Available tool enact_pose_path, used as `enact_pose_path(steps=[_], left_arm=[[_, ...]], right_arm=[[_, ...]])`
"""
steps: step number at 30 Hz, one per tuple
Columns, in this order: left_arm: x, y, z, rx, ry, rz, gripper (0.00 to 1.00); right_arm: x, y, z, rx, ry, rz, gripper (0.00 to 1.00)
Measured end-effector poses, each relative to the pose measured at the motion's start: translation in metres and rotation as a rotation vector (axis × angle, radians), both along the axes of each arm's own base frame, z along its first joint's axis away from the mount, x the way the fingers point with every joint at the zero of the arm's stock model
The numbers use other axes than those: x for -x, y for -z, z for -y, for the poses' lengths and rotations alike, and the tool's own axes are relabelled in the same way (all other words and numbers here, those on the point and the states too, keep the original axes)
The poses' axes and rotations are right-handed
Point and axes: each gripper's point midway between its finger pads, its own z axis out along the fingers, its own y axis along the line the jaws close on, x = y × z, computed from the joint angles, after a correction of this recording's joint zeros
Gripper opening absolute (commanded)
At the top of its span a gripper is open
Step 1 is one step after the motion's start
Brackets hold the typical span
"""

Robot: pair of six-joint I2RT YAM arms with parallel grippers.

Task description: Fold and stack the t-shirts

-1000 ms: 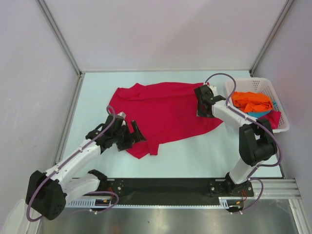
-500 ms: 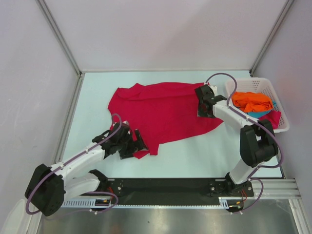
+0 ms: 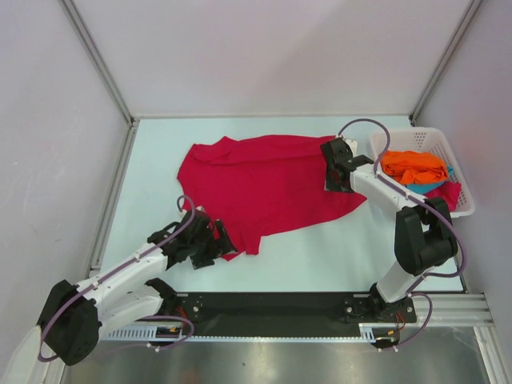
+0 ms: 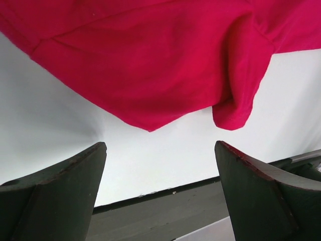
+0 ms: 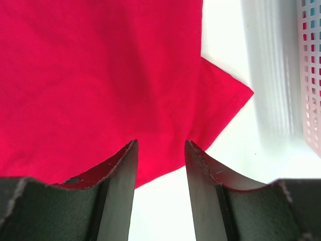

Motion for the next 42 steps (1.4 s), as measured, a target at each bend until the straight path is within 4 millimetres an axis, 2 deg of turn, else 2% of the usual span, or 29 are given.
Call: enact_pose_path(steps=[8, 14, 17, 20, 21, 23, 25, 29, 32, 36, 42], left_arm=[[0.000, 0.011, -0.006, -0.021, -0.028, 0.000, 0.86], [-0.016, 0.014, 0.010, 0.034, -0.029, 0.037, 0.78], [-0.024, 0.014, 0.017, 0.055, -0.029, 0.057, 0.71], [-0.031, 0.016, 0.023, 0.069, -0.027, 0.069, 0.48], [-0.033, 0.017, 0.023, 0.067, -0.025, 0.072, 0.28], [-0.034, 0.020, 0.025, 0.064, -0.021, 0.071, 0.01], [-0.030, 0.028, 0.021, 0.045, -0.017, 0.051, 0.00], [-0.027, 0.026, 0.019, 0.039, -0.015, 0.048, 0.00], [-0.018, 0.023, 0.010, 0.014, -0.023, 0.033, 0.00], [-0.016, -0.003, 0.002, 0.002, -0.040, 0.060, 0.00], [-0.036, -0.086, -0.001, 0.044, -0.091, 0.226, 0.00]], right_arm=[[-0.001, -0.007, 0.000, -0.002, -0.004, 0.012, 0.47], [-0.003, -0.015, -0.001, -0.005, -0.009, 0.027, 0.47], [-0.001, -0.019, -0.001, -0.006, -0.012, 0.032, 0.47], [0.000, -0.024, 0.000, -0.003, -0.014, 0.039, 0.47], [0.000, -0.025, 0.000, -0.001, -0.012, 0.041, 0.47], [0.000, -0.028, 0.000, -0.001, -0.011, 0.045, 0.47], [0.000, -0.029, 0.001, 0.001, -0.010, 0.047, 0.47], [0.001, -0.031, 0.002, 0.006, -0.007, 0.050, 0.47], [0.001, -0.032, 0.003, 0.005, -0.007, 0.052, 0.47], [0.001, -0.032, 0.002, 0.004, -0.007, 0.053, 0.47], [0.001, -0.033, -0.001, -0.002, -0.016, 0.057, 0.46]])
